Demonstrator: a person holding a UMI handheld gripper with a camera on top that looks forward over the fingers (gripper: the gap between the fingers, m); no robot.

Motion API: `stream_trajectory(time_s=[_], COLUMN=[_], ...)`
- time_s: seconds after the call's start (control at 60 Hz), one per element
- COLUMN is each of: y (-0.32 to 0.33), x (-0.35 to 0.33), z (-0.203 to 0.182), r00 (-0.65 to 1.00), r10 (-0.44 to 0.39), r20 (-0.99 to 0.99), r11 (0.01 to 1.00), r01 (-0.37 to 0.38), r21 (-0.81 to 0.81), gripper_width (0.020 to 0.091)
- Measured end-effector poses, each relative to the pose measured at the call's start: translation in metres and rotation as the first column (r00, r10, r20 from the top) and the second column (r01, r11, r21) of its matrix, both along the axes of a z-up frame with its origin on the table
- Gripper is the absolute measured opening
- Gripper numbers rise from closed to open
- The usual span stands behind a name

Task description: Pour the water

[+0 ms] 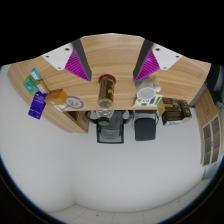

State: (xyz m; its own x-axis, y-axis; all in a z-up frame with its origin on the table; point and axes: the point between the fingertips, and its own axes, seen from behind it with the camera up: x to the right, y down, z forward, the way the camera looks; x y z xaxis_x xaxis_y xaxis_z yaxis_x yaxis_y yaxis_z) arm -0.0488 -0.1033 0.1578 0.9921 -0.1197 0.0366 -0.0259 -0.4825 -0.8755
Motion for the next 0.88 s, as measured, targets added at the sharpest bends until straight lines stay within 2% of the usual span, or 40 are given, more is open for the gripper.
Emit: stream_trajectory(time_s=[0.25,0.367,0.6,0.883], y=[-0.124,-0.158,-0.190,-0.194], x=[-0.042,-0.050,-0.056,-0.055], z=[0.066,0.080,0.093,0.101], r00=[0.999,1.000,0.999,0.997], r10=[0.003,-0.012,-0.022,-0.020], r20=[0.038,0.029,0.042,0.076], r11=[1.000,1.000,1.000,1.000], r01=[-0.003,0.012,0.021,0.018], r21=[0.003,0.011,0.022,0.026], gripper_width=[0.0858,0.0856,0.0857,0.0857])
